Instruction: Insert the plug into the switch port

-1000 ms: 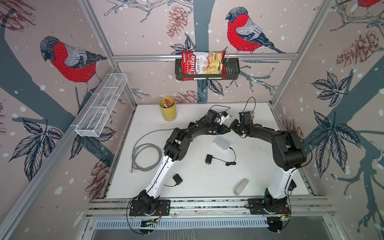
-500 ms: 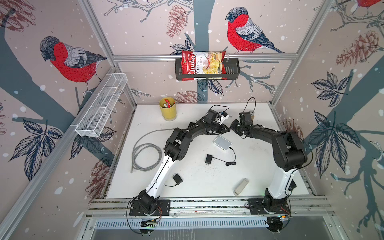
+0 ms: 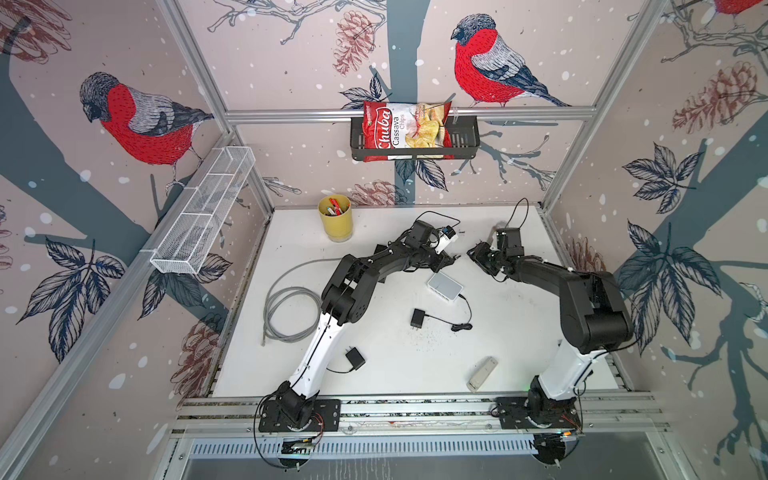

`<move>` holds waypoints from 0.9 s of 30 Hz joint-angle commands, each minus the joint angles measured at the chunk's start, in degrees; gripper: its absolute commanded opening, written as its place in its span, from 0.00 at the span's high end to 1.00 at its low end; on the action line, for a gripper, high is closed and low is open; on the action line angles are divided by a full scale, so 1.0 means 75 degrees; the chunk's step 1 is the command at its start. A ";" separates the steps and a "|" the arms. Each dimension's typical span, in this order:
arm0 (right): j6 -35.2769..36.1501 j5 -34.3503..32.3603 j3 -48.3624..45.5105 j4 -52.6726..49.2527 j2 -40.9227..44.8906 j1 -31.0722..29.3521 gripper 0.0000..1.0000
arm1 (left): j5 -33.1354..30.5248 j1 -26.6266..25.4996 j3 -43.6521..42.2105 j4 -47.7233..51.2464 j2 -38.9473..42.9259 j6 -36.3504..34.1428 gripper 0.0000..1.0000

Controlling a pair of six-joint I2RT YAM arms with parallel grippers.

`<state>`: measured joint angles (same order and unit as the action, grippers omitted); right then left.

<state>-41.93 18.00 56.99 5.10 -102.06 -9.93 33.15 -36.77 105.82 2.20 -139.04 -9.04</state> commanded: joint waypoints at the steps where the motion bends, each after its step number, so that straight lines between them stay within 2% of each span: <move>1: 0.0200 0.1459 -0.0232 0.0865 -0.0015 0.0098 0.52 | -0.0201 -0.0027 -0.0253 -0.0296 0.0330 -0.1052 0.94; 6: -0.0512 0.2316 -0.0667 0.2038 -0.0139 0.0176 0.54 | -0.0374 -0.0134 -0.0491 -0.0266 0.0536 -0.1491 0.94; 11: -0.1043 0.2533 -0.0789 0.2638 -0.0307 0.0164 0.60 | -0.0514 -0.0276 -0.0445 -0.0105 0.0539 -0.1748 0.94; 17: -0.1136 0.2628 -0.0787 0.2650 -0.0391 0.0188 0.79 | -0.0652 -0.0323 -0.0444 -0.0149 0.0527 -0.1737 0.94; 24: -0.1141 0.2664 -0.0857 0.2621 -0.0337 0.0199 0.91 | -0.0697 -0.0323 -0.0432 -0.0175 0.0482 -0.1669 0.94; 25: -0.1147 0.2674 -0.0879 0.2641 -0.0330 0.0199 0.93 | -0.0686 -0.0323 -0.0433 -0.0191 0.0475 -0.1601 0.93; 27: -0.1182 0.2705 -0.0946 0.2772 -0.0292 0.0200 0.93 | -0.0551 -0.0269 -0.0442 -0.0296 0.0469 -0.1321 0.82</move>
<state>-50.02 36.10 50.35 23.11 -104.84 -8.29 28.45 -39.13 102.43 1.87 -135.68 -21.28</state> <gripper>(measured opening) 0.097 0.149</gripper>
